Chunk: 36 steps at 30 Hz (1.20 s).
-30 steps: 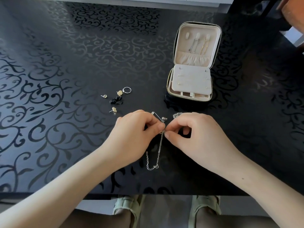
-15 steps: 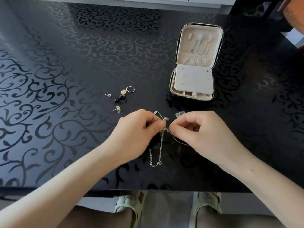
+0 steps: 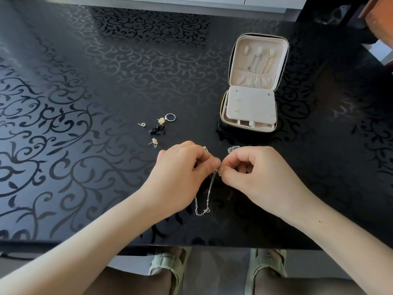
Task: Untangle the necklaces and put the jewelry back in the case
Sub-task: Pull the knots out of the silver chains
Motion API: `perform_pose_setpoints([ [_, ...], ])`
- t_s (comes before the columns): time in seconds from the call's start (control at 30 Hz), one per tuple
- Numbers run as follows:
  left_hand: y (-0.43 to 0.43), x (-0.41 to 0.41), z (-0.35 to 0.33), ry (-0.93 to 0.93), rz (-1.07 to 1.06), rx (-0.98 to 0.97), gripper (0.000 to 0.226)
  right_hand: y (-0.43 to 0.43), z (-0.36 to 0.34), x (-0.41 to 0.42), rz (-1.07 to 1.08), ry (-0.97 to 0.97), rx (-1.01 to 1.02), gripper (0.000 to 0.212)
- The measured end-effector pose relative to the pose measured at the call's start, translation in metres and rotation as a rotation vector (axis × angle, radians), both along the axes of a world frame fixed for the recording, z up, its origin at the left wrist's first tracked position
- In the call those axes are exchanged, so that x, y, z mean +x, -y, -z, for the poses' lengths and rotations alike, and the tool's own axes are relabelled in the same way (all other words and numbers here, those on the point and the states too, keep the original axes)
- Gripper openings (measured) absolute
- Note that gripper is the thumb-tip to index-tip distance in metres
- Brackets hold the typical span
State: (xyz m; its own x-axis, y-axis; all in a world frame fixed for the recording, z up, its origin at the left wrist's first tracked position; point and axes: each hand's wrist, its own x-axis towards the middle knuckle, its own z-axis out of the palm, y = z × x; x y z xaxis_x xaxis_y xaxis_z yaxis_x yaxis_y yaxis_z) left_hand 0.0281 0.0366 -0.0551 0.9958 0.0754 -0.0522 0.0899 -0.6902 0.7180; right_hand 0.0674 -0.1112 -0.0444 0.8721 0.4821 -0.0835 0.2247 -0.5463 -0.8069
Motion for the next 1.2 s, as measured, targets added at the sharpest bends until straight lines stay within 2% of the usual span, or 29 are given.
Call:
perform_pose_setpoints([
  [0.13,-0.004,0.001,0.002,-0.001,-0.027,0.087,0.025,0.002,-0.001,0.001,0.028,0.038,0.008,0.012],
  [0.23,-0.006,0.000,0.000,-0.036,-0.060,-0.020,0.020,0.003,0.000,0.003,0.037,0.023,0.008,0.012],
  [0.43,-0.005,0.001,-0.001,-0.047,-0.049,-0.134,0.026,-0.001,-0.003,-0.001,-0.030,-0.011,-0.003,0.011],
  [0.93,-0.006,-0.006,-0.004,-0.005,-0.047,-0.043,0.021,0.000,-0.005,-0.003,0.042,-0.096,0.110,0.010],
  [1.07,-0.008,-0.008,-0.005,-0.029,-0.069,-0.050,0.024,0.002,-0.005,-0.004,0.121,-0.206,0.171,0.010],
  [1.2,-0.011,-0.008,-0.007,-0.021,-0.083,-0.102,0.021,0.003,-0.006,-0.004,0.125,-0.207,0.129,0.010],
])
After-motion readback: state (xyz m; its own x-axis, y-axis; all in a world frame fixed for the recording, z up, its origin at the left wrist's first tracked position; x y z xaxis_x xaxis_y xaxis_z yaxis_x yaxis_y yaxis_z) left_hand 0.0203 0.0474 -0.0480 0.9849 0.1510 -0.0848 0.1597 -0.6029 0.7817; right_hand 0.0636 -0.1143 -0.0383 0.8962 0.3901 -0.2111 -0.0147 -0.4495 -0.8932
